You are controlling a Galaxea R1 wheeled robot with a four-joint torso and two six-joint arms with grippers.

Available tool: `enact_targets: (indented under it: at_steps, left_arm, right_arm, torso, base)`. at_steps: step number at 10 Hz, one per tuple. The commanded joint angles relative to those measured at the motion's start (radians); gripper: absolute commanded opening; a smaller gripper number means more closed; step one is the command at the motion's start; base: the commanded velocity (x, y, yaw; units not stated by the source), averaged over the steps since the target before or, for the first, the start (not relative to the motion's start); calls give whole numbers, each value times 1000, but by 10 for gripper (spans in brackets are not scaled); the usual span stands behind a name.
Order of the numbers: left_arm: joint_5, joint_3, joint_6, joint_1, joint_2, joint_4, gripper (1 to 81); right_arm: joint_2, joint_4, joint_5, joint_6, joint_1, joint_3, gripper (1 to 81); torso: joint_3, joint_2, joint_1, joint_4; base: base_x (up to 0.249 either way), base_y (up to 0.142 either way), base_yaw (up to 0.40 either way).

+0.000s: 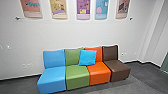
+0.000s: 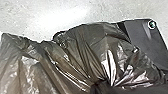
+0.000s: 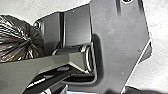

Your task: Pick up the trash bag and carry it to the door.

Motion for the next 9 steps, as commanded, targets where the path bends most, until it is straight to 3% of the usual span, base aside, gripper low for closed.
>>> enact_targets:
  at_steps: [1,9]
  left_arm:
    - [55,-4,6,-63,-10,5,10]
    - [55,-4,6,-63,-11,3,10]
  right_arm:
    - [-3,-7,-64,-4,40,5,811]
    - [-3,-9,-64,-4,38,4,811]
  torso:
    - [0,0,0,0]
    - [0,0,0,0]
  base:
    - [0,0,-105]
    - [0,0,-121]
